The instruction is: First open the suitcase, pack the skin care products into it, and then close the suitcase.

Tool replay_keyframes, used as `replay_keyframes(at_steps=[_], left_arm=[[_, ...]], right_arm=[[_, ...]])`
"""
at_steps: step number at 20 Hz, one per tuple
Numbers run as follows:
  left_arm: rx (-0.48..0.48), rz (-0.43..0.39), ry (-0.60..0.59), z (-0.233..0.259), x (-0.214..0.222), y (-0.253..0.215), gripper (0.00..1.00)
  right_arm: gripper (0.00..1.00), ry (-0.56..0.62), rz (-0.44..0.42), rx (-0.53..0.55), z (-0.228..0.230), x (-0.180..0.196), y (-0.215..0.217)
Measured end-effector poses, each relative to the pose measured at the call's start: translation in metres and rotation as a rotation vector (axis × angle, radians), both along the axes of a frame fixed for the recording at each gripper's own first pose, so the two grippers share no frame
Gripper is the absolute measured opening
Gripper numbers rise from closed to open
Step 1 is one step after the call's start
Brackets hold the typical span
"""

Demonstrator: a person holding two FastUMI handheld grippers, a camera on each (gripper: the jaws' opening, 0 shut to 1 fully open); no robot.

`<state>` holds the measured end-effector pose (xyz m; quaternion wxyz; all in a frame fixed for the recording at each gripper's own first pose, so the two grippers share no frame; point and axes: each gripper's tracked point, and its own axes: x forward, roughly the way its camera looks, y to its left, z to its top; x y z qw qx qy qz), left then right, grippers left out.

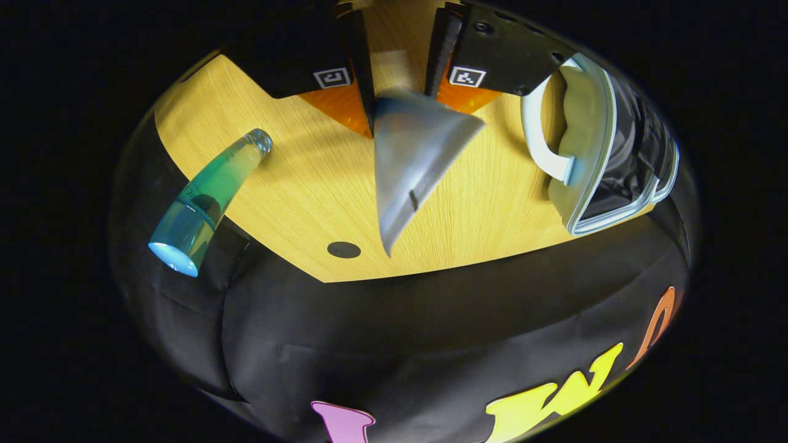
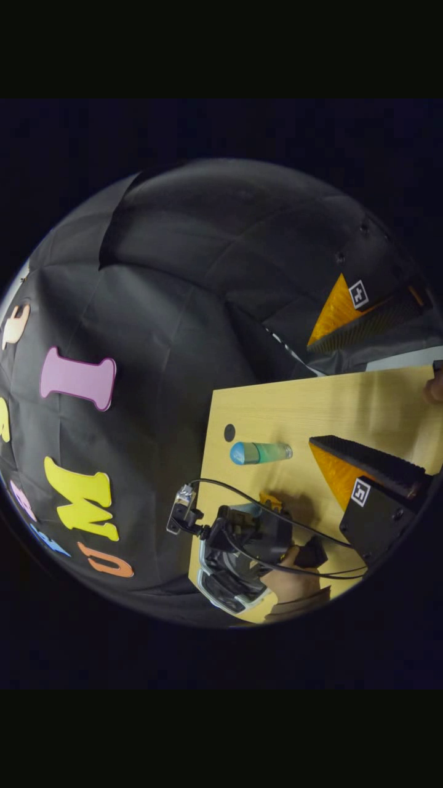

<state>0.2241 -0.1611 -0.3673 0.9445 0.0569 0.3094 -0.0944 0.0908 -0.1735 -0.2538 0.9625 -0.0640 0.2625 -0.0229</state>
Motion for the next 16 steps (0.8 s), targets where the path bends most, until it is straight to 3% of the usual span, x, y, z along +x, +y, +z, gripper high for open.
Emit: replay_keyframes(at_steps=[1, 2, 3, 10, 16], left_arm=[[0.000, -0.011, 0.000, 0.005, -0.001, 0.002, 0.43], [-0.003, -0.024, -0.009, 0.012, -0.001, 0.003, 0.50], [-0.008, -0.038, -0.018, 0.019, -0.002, 0.000, 0.42], [-0.053, -0.035, -0.068, 0.091, -0.046, 0.020, 0.41], [-0.068, -0.001, -0.093, 0.146, -0.108, 0.062, 0.41]], right_arm=[[0.81, -0.002, 0.003, 0.004, 0.000, 0.000, 0.003], [0.80, -0.005, 0.009, 0.009, 0.000, 0.002, 0.008], [0.81, -0.009, 0.018, 0.017, 0.000, 0.003, 0.012], [0.81, -0.044, 0.145, 0.100, -0.028, 0.073, 0.073], [0.81, -0.029, 0.143, 0.126, -0.066, 0.139, 0.107]])
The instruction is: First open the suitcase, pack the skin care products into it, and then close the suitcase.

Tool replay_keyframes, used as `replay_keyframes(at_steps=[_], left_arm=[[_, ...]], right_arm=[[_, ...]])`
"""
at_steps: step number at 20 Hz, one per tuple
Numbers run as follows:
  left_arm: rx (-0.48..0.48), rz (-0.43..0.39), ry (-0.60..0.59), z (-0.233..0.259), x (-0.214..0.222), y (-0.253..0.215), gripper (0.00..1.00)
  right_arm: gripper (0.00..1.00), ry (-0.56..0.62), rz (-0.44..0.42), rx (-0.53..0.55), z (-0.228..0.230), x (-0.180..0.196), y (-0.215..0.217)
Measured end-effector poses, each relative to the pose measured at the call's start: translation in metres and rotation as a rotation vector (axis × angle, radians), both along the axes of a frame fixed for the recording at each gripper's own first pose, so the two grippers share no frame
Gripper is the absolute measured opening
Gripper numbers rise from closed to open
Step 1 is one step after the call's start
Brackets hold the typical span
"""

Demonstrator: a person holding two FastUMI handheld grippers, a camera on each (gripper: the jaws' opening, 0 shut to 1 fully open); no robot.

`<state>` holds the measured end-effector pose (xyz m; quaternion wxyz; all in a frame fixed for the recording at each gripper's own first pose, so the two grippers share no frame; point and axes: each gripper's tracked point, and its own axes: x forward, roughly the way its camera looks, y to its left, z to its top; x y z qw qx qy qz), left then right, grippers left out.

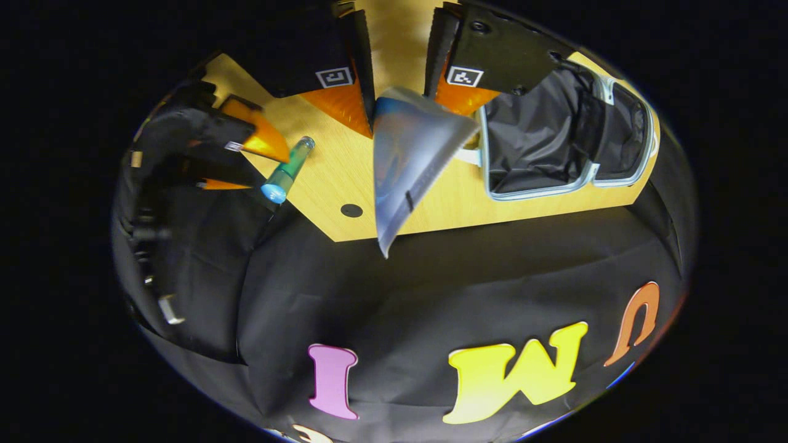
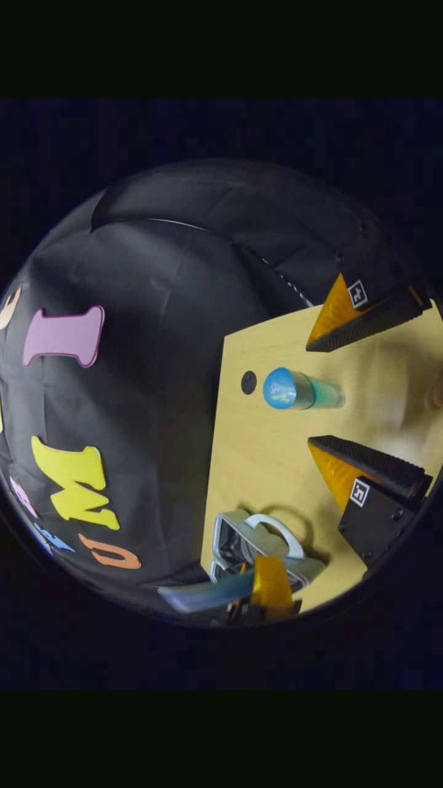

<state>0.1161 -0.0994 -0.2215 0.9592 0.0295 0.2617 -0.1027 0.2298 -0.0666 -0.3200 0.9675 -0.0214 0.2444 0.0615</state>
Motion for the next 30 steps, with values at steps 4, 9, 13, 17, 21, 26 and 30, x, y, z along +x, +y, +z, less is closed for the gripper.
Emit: replay_keyframes(at_steps=[4, 9, 13, 17, 21, 26, 30], left_arm=[[0.008, 0.072, 0.018, 0.020, -0.044, 0.047, 0.41], [-0.008, 0.165, 0.040, 0.033, -0.086, 0.094, 0.41], [0.025, 0.186, 0.025, 0.043, -0.104, 0.131, 0.41], [0.019, 0.202, 0.013, 0.049, -0.100, 0.155, 0.41], [0.024, 0.193, 0.011, 0.045, -0.084, 0.178, 0.41], [-0.001, 0.183, 0.057, 0.015, -0.058, 0.199, 0.41], [-0.018, 0.182, 0.119, -0.021, -0.036, 0.213, 0.41]], right_arm=[[0.80, 0.010, -0.027, 0.020, -0.015, 0.020, 0.007], [0.44, 0.037, -0.094, 0.005, -0.028, 0.028, 0.000], [0.40, 0.051, -0.102, 0.006, -0.030, 0.024, 0.001], [0.39, 0.056, -0.122, 0.053, -0.014, 0.002, 0.011], [0.37, 0.018, -0.086, 0.045, 0.025, -0.042, 0.027], [0.37, 0.000, -0.053, 0.114, 0.083, -0.122, 0.056], [0.37, -0.021, -0.068, 0.118, 0.111, -0.172, 0.074]])
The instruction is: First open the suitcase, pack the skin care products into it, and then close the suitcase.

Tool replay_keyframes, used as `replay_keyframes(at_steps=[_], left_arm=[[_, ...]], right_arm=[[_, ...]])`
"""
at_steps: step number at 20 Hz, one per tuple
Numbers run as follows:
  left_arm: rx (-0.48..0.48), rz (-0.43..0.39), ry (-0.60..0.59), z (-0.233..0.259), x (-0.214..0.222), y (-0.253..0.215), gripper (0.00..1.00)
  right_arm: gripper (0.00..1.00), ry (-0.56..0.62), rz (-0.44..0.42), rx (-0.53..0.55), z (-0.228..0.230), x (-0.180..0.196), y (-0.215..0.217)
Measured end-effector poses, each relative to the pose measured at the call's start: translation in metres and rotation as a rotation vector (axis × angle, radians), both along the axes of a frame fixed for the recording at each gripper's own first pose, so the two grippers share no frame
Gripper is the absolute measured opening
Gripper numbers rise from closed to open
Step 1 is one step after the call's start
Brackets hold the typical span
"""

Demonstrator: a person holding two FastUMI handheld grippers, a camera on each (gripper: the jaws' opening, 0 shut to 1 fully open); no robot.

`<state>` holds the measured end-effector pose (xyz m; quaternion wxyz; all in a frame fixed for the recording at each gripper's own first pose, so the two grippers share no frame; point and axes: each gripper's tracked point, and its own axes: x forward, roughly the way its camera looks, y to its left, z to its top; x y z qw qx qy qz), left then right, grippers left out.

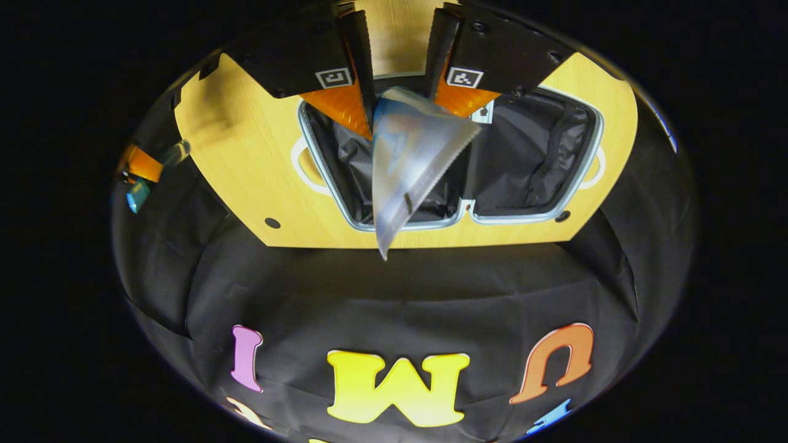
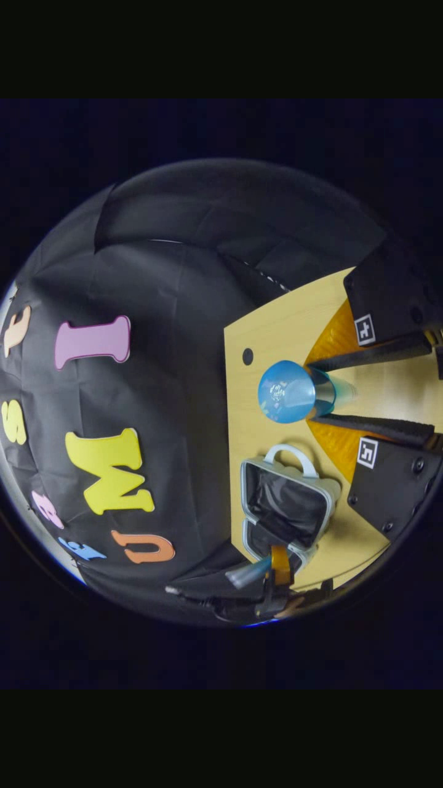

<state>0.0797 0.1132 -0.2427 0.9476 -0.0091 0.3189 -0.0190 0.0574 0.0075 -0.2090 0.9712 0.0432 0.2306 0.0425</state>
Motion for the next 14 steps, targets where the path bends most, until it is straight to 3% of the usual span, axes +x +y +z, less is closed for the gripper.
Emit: replay_keyframes(at_steps=[6, 14], left_arm=[[-0.032, 0.038, 0.149, -0.065, 0.017, 0.012, 0.41], [-0.010, 0.060, 0.314, -0.114, 0.029, 0.018, 0.42]], right_arm=[[0.37, -0.037, 0.041, -0.010, 0.033, -0.044, 0.038], [0.37, -0.019, 0.102, -0.059, 0.041, -0.059, 0.065]])
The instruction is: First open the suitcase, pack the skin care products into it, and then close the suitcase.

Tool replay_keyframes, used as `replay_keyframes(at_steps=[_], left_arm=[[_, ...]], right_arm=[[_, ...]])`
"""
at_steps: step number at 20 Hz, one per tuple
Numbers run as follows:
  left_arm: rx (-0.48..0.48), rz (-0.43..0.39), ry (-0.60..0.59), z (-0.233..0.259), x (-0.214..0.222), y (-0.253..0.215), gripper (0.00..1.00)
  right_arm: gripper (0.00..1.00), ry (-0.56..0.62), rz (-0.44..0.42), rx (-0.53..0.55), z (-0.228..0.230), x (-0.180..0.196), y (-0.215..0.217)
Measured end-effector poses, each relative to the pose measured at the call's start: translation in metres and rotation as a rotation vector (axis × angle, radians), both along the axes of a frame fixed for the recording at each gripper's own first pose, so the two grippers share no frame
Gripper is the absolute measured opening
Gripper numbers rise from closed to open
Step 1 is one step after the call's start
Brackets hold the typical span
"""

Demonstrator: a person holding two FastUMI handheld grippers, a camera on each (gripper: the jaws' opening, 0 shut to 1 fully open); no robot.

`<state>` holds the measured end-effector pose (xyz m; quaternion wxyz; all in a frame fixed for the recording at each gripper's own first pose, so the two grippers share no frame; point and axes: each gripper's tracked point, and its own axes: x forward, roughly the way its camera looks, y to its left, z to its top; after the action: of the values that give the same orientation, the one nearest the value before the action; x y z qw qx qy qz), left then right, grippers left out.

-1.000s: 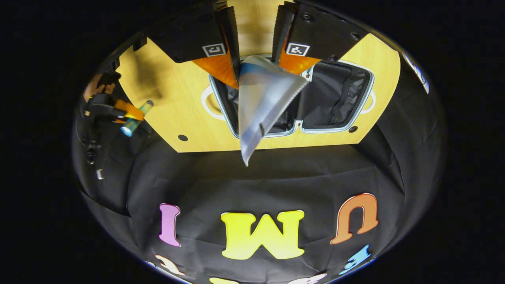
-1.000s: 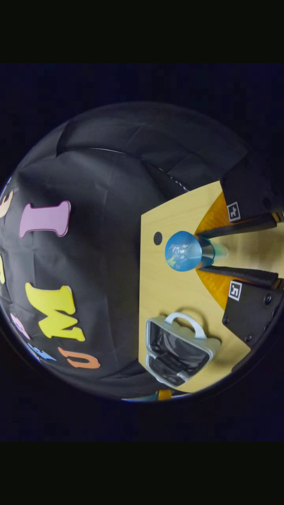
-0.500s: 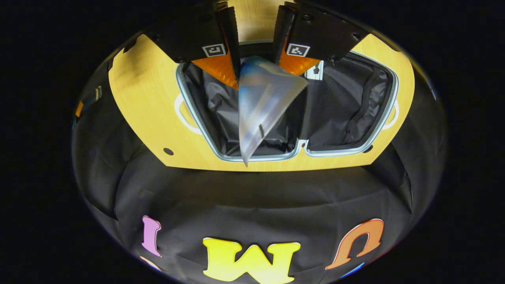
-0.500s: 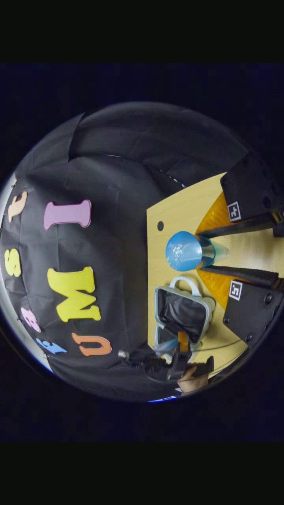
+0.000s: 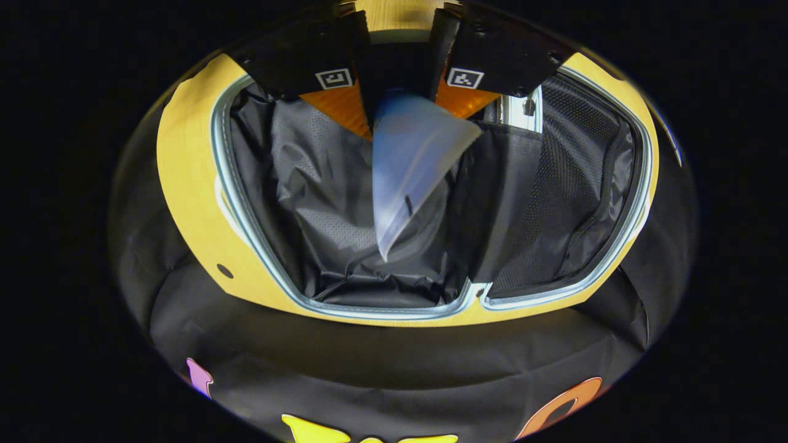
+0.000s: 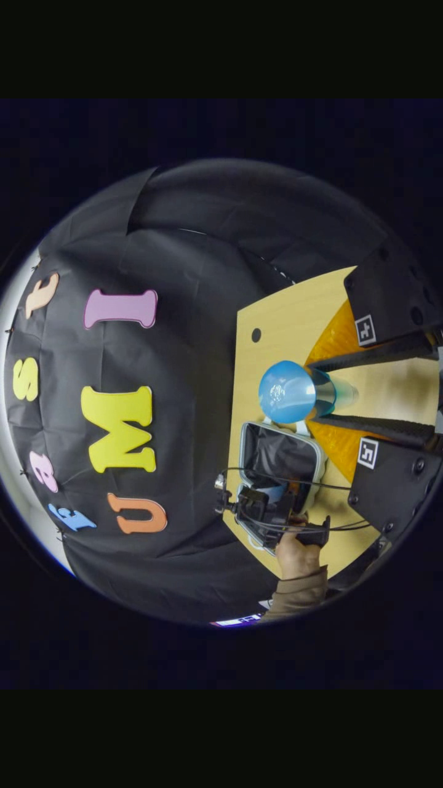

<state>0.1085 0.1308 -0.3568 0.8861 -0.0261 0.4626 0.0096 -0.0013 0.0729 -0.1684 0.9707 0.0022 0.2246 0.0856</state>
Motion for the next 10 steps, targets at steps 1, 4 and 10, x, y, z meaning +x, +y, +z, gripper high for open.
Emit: replay_keyframes(at_steps=[1, 4, 10], left_arm=[[0.009, -0.002, 0.007, -0.003, 0.001, 0.001, 0.42], [0.030, -0.007, 0.038, -0.007, 0.003, 0.001, 0.41], [0.065, -0.022, 0.054, -0.009, 0.014, 0.001, 0.44]], right_arm=[[0.37, 0.006, 0.006, -0.003, -0.001, 0.001, 0.001], [0.35, 0.024, 0.017, -0.002, -0.005, 0.007, 0.001], [0.37, 0.047, 0.015, 0.009, -0.014, 0.016, -0.006]])
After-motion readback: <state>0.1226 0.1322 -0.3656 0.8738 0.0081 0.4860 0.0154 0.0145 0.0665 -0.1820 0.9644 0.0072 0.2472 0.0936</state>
